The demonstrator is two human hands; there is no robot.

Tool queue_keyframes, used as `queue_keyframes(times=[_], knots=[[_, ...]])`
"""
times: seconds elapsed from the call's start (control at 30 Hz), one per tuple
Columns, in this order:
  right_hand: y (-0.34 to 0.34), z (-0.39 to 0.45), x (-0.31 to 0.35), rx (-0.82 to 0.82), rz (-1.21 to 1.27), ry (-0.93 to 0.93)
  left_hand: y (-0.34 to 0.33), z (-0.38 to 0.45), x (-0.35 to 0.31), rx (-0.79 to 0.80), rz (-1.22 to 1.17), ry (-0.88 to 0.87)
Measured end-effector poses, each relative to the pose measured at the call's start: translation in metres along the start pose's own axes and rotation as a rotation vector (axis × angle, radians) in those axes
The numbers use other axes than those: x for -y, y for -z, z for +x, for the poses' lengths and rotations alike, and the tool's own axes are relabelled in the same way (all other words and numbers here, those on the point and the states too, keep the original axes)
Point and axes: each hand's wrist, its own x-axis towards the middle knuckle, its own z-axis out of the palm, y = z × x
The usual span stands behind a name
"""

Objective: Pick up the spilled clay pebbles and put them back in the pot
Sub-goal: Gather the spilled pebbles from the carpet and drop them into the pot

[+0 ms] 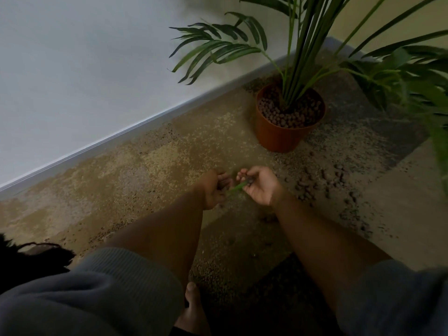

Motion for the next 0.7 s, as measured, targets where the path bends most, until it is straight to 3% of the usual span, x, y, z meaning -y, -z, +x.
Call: queue_keyframes(times=[0.4,0.6,0.7], knots=[[-0.046,-0.017,0.068,-0.104,0.458,0.211,-0.087,-0.001,-0.059,0.009,-0.430,-0.169],[-0.058,-0.032,0.113,-0.114,0.557,0.390,-0.144,-0.028,-0.085,0.058,-0.410,-0.309],[-0.053,-0.038,0.134,-0.088,0.575,0.456,-0.159,-0.042,-0.091,0.039,-0.259,-0.338]])
